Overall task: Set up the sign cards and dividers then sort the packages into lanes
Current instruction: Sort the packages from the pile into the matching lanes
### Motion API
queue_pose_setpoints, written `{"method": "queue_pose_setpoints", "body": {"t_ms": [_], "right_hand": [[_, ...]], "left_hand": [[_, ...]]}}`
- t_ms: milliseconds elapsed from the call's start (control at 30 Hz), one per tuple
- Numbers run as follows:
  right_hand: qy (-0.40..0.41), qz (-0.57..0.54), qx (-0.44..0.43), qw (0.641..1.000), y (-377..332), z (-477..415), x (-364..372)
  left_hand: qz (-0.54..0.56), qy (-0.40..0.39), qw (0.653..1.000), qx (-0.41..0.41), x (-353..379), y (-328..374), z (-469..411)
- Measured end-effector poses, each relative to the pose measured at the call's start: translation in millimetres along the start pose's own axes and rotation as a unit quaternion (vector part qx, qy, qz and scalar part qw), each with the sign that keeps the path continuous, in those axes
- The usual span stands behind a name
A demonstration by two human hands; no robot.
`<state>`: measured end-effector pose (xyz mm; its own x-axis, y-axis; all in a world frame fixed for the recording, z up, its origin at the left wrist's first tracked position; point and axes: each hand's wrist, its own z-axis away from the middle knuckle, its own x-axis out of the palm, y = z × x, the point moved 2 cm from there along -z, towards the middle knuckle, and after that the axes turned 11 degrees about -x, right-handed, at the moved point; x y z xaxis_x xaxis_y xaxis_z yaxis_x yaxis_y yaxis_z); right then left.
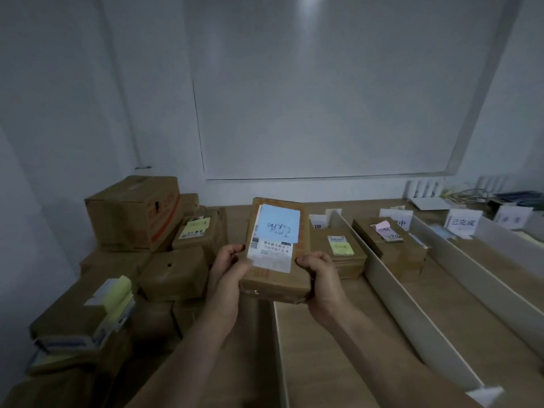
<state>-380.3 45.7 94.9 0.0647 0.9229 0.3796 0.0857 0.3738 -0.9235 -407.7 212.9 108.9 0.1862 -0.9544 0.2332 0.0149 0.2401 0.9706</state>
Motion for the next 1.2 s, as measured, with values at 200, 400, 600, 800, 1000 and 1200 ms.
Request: {"method": "queue_pose_setpoints", "body": {"t_ms": [200,400,600,800,1000,1200], "right_hand": [[0.033,-0.07,-0.02,0.997,15.8,-12.1,7.5],[0.039,-0.005,-0.039,0.998,10.7,-11.5,-7.9],[0.163,-0.008,-0.046,0.986,-19.6,-5.8,-67.2],[0.132,-0.053,-0.006,0.99,-34.4,17.8,-119.2],[0.227,-0.058,-0.049,0.971,-44.9,28.6,-179.9],[0.234,-0.047,-0.045,0.97,-70.4,38.2,-258.2]], "left_hand": [[0.012,-0.027,0.994,-0.104,16.1,-13.6,-10.8],[0.046,-0.074,0.992,-0.089,30.4,-13.8,-39.4],[-0.027,-0.168,0.971,-0.17,42.6,-6.9,-69.4],[-0.055,-0.237,0.947,-0.209,95.4,-9.3,-67.3],[0.023,-0.194,0.958,-0.209,169.3,-43.5,-41.2],[-0.009,-0.256,0.949,-0.186,266.5,-87.0,4.5]]}}
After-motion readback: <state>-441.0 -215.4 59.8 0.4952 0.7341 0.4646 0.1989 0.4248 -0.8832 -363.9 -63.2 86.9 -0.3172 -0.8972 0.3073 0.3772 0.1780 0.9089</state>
